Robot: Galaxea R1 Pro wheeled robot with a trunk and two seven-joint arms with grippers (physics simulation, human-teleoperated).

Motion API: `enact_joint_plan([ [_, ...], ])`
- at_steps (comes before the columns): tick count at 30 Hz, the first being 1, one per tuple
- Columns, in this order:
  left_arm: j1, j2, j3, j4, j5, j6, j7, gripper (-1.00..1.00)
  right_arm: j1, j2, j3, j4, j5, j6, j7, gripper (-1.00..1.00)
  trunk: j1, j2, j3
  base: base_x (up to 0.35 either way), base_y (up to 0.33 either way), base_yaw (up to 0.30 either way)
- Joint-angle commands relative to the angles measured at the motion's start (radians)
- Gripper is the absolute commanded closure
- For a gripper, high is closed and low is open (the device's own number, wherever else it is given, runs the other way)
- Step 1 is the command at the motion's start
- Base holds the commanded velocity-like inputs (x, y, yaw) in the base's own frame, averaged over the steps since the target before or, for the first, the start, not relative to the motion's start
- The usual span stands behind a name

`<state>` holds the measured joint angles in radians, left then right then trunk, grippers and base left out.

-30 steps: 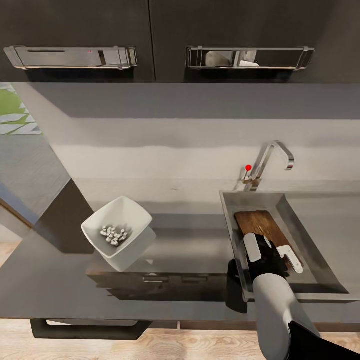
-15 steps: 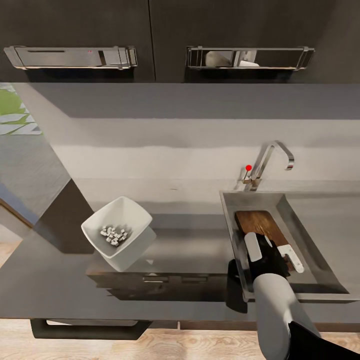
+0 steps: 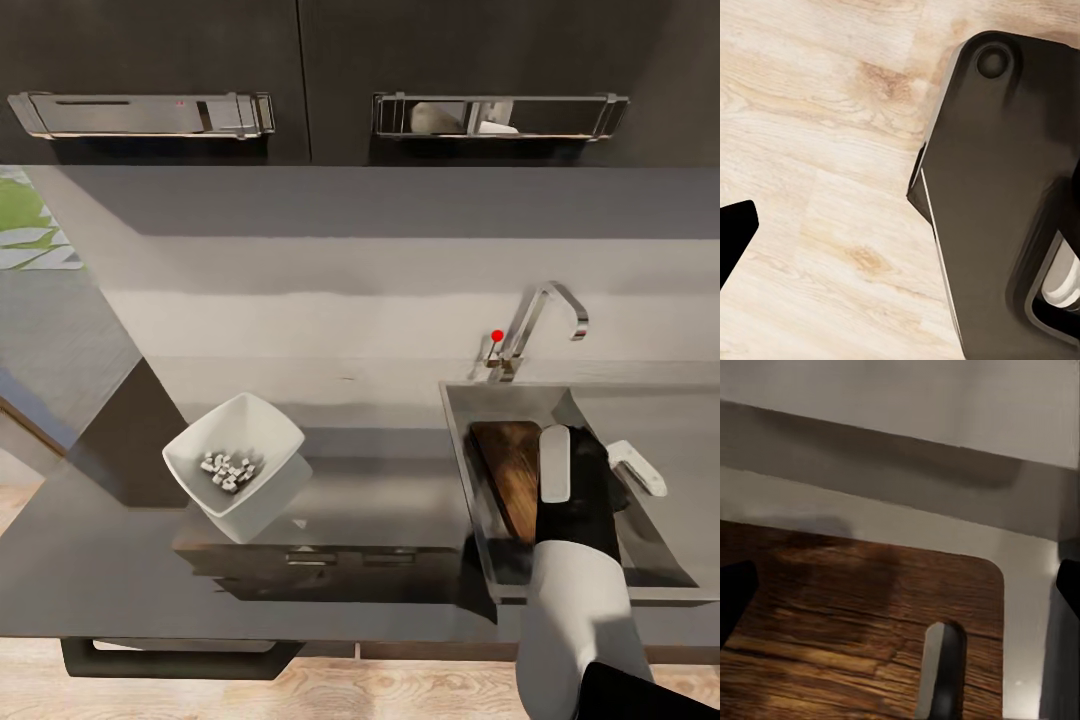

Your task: In the kitchen, take the Vidalia onion out of the sink, dice it on the chopping board with the paring knife, put the diced onion into the bowl on the countertop, then place both the paring knife and the chopping board into the sink.

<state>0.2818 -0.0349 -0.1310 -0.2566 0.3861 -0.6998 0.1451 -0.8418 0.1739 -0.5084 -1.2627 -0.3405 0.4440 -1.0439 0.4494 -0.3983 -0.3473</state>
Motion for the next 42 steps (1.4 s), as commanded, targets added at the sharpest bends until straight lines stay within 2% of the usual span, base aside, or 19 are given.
enact_joint_plan([
  [1, 0.0, 0.001, -0.009, -0.002, 0.002, -0.001, 0.01, -1.0, 0.0, 0.001, -0.001, -0.012, -0.001, 0.036, -0.001, -1.0, 0.001, -0.002, -0.002, 0.0, 0.0, 0.0],
  [3, 0.0, 0.001, -0.009, -0.002, 0.002, -0.001, 0.01, -1.0, 0.002, 0.001, 0.007, -0.038, 0.0, 0.12, 0.034, -1.0, 0.001, -0.002, -0.002, 0.0, 0.0, 0.0],
  [5, 0.0, 0.0, -0.009, -0.002, 0.002, -0.001, 0.01, -1.0, 0.002, 0.001, 0.017, -0.046, 0.002, 0.166, 0.104, -1.0, 0.001, -0.002, -0.002, 0.0, 0.0, 0.0],
  [6, 0.0, 0.001, -0.009, -0.002, 0.002, -0.001, 0.01, -1.0, 0.003, 0.001, 0.021, -0.05, 0.006, 0.187, 0.164, -1.0, 0.001, -0.002, -0.002, 0.0, 0.0, 0.0],
  [8, 0.0, 0.001, -0.009, -0.001, 0.002, -0.001, 0.01, -1.0, 0.004, 0.001, 0.026, -0.054, 0.05, 0.215, 0.289, -1.0, 0.001, -0.002, -0.002, 0.0, 0.0, 0.0],
  [9, 0.0, 0.001, -0.009, -0.001, 0.002, -0.001, 0.01, -1.0, 0.005, 0.001, 0.027, -0.054, 0.071, 0.22, 0.318, -1.0, 0.001, -0.002, -0.002, 0.0, 0.0, 0.0],
  [11, 0.0, 0.001, -0.009, -0.001, 0.002, -0.001, 0.01, -1.0, 0.006, 0.001, 0.029, -0.055, 0.177, 0.232, 0.438, -1.0, 0.001, -0.002, -0.002, 0.0, 0.0, 0.0],
  [12, 0.0, 0.001, -0.009, -0.001, 0.002, -0.001, 0.01, -1.0, 0.007, 0.001, 0.029, -0.055, 0.205, 0.234, 0.471, -1.0, 0.001, -0.002, -0.002, 0.0, 0.0, 0.0],
  [13, 0.0, 0.001, -0.009, -0.001, 0.002, -0.001, 0.01, -1.0, 0.007, 0.001, 0.03, -0.056, 0.26, 0.236, 0.542, -1.0, 0.001, -0.002, -0.002, 0.0, 0.0, 0.0],
  [14, 0.0, 0.0, -0.009, -0.001, 0.002, -0.001, 0.01, -1.0, 0.007, 0.001, 0.029, -0.056, 0.311, 0.238, 0.622, -1.0, 0.001, -0.002, -0.002, 0.0, 0.0, 0.0],
  [15, 0.0, 0.001, -0.009, -0.001, 0.002, -0.001, 0.01, -1.0, 0.007, 0.001, 0.028, -0.057, 0.379, 0.239, 0.748, -1.0, 0.001, -0.002, -0.002, 0.0, 0.0, 0.0],
  [16, 0.0, 0.001, -0.009, -0.001, 0.002, -0.001, 0.01, -1.0, 0.007, 0.001, 0.028, -0.057, 0.399, 0.24, 0.791, -1.0, 0.001, -0.002, -0.002, 0.0, 0.0, 0.0],
  [18, 0.0, 0.001, -0.009, -0.001, 0.002, -0.001, 0.01, -1.0, 0.007, -0.006, 0.027, -0.058, 0.474, 0.248, 0.947, -1.0, 0.001, -0.002, -0.002, -0.037, 0.0, 0.0],
  [19, 0.0, 0.001, -0.009, -0.001, 0.002, -0.001, 0.01, -1.0, 0.007, -0.011, 0.027, -0.058, 0.491, 0.251, 0.982, -1.0, 0.001, -0.002, -0.002, -0.115, 0.0, 0.0],
  [23, 0.0, 0.0, -0.009, -0.001, 0.002, -0.001, 0.01, -1.0, 0.007, -0.032, 0.026, -0.058, 0.583, 0.266, 1.231, -1.0, 0.001, -0.002, -0.002, -0.258, 0.0, 0.0],
  [28, 0.0, 0.001, -0.009, -0.001, 0.002, -0.001, 0.01, -1.0, 0.008, -0.038, 0.025, -0.058, 0.682, 0.268, 1.398, -1.0, 0.001, -0.002, -0.002, -0.326, 0.0, 0.0],
  [31, 0.0, 0.001, -0.009, -0.001, 0.002, -0.001, 0.01, -1.0, 0.01, -0.039, 0.024, -0.058, 0.705, 0.268, 1.458, -1.0, 0.001, -0.002, -0.002, -0.338, 0.0, 0.0],
  [34, 0.0, 0.001, -0.009, -0.001, 0.002, -0.001, 0.01, -1.0, 0.011, -0.039, 0.024, -0.058, 0.713, 0.268, 1.488, -1.0, 0.001, -0.002, -0.002, -0.34, 0.0, 0.0],
  [42, 0.0, 0.001, -0.009, -0.001, 0.002, -0.001, 0.01, -1.0, 0.013, -0.039, 0.024, -0.058, 0.717, 0.268, 1.505, -1.0, 0.001, -0.002, -0.002, -0.341, 0.0, 0.0],
])
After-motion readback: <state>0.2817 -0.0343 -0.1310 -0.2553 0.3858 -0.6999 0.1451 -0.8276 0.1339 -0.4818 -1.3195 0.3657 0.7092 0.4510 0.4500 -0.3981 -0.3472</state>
